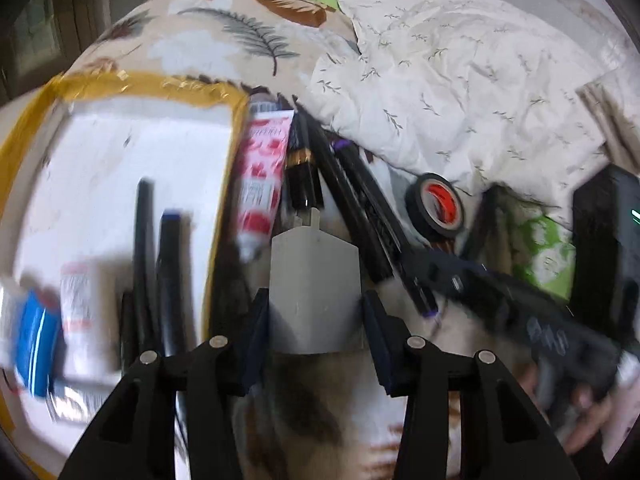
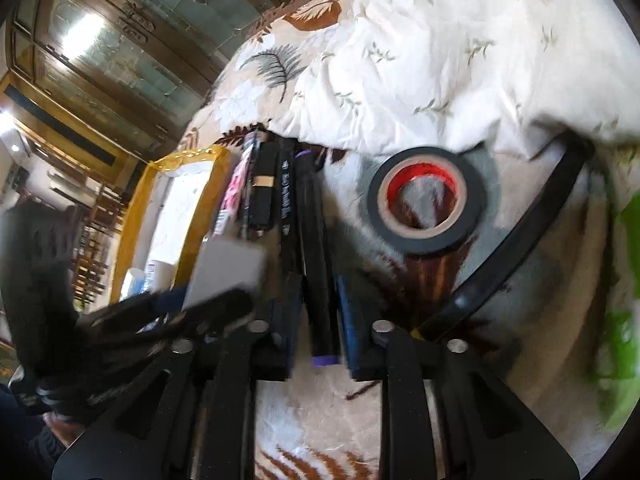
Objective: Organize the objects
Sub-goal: 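Carry the white charger and purple-capped marker over the tray with both tools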
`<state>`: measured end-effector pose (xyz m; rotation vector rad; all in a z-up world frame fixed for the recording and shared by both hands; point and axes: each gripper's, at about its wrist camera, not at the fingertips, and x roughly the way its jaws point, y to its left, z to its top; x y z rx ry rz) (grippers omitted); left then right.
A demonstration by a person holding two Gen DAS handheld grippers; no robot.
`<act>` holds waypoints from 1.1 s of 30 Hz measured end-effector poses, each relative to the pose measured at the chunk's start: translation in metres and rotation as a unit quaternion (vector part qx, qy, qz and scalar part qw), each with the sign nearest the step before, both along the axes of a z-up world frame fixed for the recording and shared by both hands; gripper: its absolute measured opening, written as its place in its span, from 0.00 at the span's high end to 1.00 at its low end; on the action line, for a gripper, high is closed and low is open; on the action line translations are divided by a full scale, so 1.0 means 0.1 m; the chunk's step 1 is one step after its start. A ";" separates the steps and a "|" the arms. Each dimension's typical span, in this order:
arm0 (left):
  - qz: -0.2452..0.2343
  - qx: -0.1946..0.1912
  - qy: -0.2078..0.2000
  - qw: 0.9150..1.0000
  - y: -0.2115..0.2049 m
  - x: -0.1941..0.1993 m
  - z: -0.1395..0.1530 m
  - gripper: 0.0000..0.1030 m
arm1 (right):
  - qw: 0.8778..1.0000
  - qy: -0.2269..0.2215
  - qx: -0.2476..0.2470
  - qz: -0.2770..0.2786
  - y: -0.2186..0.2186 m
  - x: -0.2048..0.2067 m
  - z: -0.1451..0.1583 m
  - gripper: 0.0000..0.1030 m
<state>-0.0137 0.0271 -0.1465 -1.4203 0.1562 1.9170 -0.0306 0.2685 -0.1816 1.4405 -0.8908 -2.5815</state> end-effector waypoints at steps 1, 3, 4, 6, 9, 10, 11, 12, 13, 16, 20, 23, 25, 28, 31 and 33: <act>0.000 0.009 -0.002 1.000 -0.05 0.05 0.03 0.56 | 1.000 -0.002 0.001 -0.001 0.02 -0.02 0.00 0.67; 0.002 0.027 -0.013 1.000 -0.20 0.12 0.06 0.56 | 1.000 -0.009 0.001 -0.004 0.05 -0.08 -0.02 0.67; 0.005 0.035 -0.017 0.999 -0.29 0.14 0.08 0.56 | 1.000 -0.012 0.004 -0.002 0.05 -0.13 -0.01 0.67; 0.012 0.051 -0.015 0.999 -0.43 0.15 0.11 0.56 | 1.000 -0.018 0.022 0.005 0.03 -0.25 -0.02 0.67; 0.030 0.071 -0.020 0.997 -0.61 0.06 0.14 0.56 | 0.997 -0.027 0.064 0.026 -0.08 -0.39 -0.03 0.73; 0.031 0.085 -0.031 0.995 -0.67 0.05 0.15 0.56 | 0.996 -0.030 0.085 0.028 -0.13 -0.42 -0.02 0.77; 0.037 0.092 -0.034 0.995 -0.71 0.04 0.16 0.56 | 0.993 -0.035 0.110 0.032 -0.19 -0.44 -0.03 0.77; 0.039 0.092 -0.024 0.995 -0.73 0.04 0.18 0.56 | 0.991 -0.037 0.126 0.035 -0.23 -0.44 -0.03 0.82; 0.038 0.099 -0.023 0.994 -0.75 0.04 0.20 0.56 | 0.988 -0.039 0.145 0.036 -0.27 -0.43 -0.03 0.84; 0.043 0.122 -0.027 0.991 -0.86 0.00 0.26 0.56 | 0.981 -0.052 0.183 0.040 -0.40 -0.29 -0.01 0.85; 0.063 0.126 -0.026 0.990 -1.10 -0.08 0.29 0.56 | 0.991 -0.031 0.127 0.004 -0.39 0.00 0.11 0.86; 0.084 0.128 -0.026 0.988 -1.35 -0.23 0.31 0.56 | 0.997 0.016 0.072 -0.001 -0.54 0.13 0.35 0.86; 0.097 0.121 -0.025 0.988 -1.46 -0.38 0.33 0.56 | 0.998 0.037 0.052 0.011 -0.71 0.09 0.47 0.86; 0.110 0.112 -0.015 0.988 -1.57 -0.60 0.37 0.56 | 0.998 0.055 0.021 0.032 -1.01 -0.12 0.58 0.86; 0.108 0.092 -0.005 0.990 -1.56 -0.86 0.36 0.56 | 0.997 0.050 0.020 0.052 -1.29 -0.44 0.57 0.86; 0.104 0.074 -0.006 0.992 -1.49 -1.05 0.32 0.56 | 0.997 0.045 0.024 0.057 -1.43 -0.61 0.51 0.86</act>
